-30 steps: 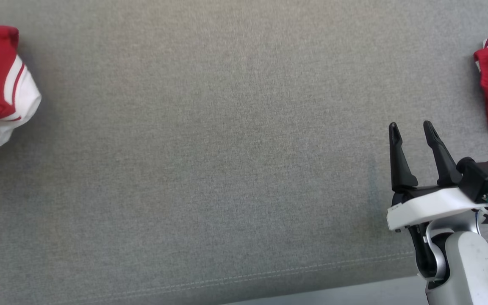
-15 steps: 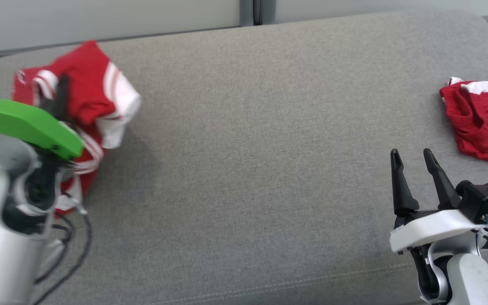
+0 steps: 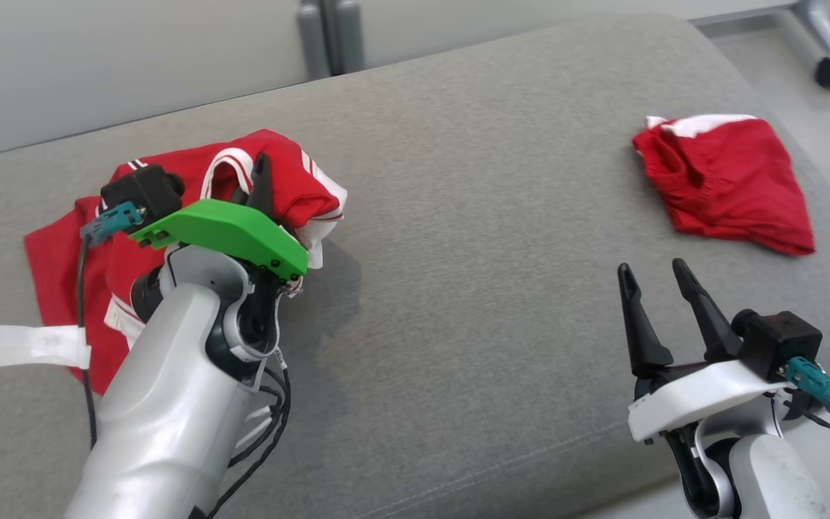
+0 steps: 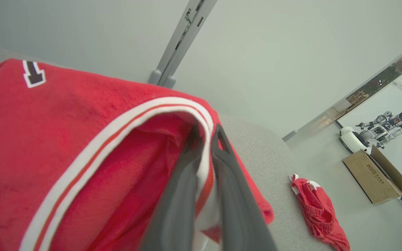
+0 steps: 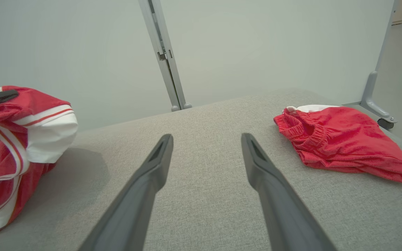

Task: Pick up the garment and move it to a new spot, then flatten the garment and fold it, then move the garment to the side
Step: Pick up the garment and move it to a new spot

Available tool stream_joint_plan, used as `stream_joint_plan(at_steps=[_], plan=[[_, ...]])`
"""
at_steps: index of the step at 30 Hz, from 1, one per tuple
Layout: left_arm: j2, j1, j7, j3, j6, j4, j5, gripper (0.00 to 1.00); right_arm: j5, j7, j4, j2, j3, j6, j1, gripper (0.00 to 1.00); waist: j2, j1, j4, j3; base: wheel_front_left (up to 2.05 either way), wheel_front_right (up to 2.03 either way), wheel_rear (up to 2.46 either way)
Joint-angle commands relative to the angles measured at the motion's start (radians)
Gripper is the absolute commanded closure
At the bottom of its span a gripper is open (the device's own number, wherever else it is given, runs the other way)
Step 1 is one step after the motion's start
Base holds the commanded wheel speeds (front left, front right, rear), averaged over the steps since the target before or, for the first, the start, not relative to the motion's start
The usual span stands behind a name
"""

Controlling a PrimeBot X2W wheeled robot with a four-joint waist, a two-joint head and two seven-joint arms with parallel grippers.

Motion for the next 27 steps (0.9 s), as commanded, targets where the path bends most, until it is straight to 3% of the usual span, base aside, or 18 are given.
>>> stream_joint_plan(at_steps=[1, 7, 12, 13, 14, 15, 23, 27], plan=[[-0.026, -0.043, -0.031, -0.002, -0.019, 0.067, 0.010, 1.00, 0.010, -0.002, 0.003, -0.003, 0.011, 0.000, -0.014, 0.00, -0.0001, 0.0001, -0.108, 0.011, 0.00, 0.00, 0.00], [-0.063, -0.121, -0.123, 0.001, -0.044, 0.262, 0.020, 1.00, 0.026, -0.014, 0.022, -0.002, 0.043, 0.000, -0.025, 0.00, -0.0001, 0.0001, -0.198, 0.024, 0.00, 0.00, 0.00], [-0.079, -0.163, -0.154, -0.001, -0.052, 0.376, 0.019, 1.00, 0.028, -0.019, 0.038, -0.002, 0.062, 0.000, -0.034, 0.00, -0.0001, 0.0001, -0.233, 0.025, 0.00, 0.00, 0.00], [-0.084, -0.170, -0.157, -0.007, -0.055, 0.400, 0.019, 0.63, 0.028, -0.022, 0.042, -0.002, 0.065, 0.000, -0.034, 0.00, -0.0001, 0.0001, -0.236, 0.025, 0.00, 0.00, 0.00], [-0.088, -0.178, -0.161, -0.014, -0.062, 0.421, 0.022, 0.14, 0.029, -0.024, 0.046, -0.002, 0.067, 0.000, -0.034, 0.00, -0.0001, 0.0001, -0.238, 0.025, 0.00, 0.00, 0.00], [-0.091, -0.185, -0.164, -0.025, -0.069, 0.439, 0.027, 0.00, 0.031, -0.025, 0.050, -0.002, 0.067, 0.000, -0.034, 0.00, -0.0001, 0.0001, -0.237, 0.023, 0.00, 0.00, 0.00], [-0.096, -0.189, -0.132, -0.147, -0.147, 0.483, 0.010, 0.00, 0.015, -0.030, 0.077, -0.003, 0.045, 0.000, -0.009, 0.00, -0.0001, 0.0001, -0.153, -0.019, 0.00, 0.00, 0.00], [-0.097, -0.146, -0.154, -0.217, -0.155, 0.437, -0.014, 0.00, 0.011, -0.026, 0.083, -0.003, 0.037, 0.000, 0.010, 0.00, -0.0001, 0.0001, -0.078, -0.054, 0.00, 0.00, 0.00]])
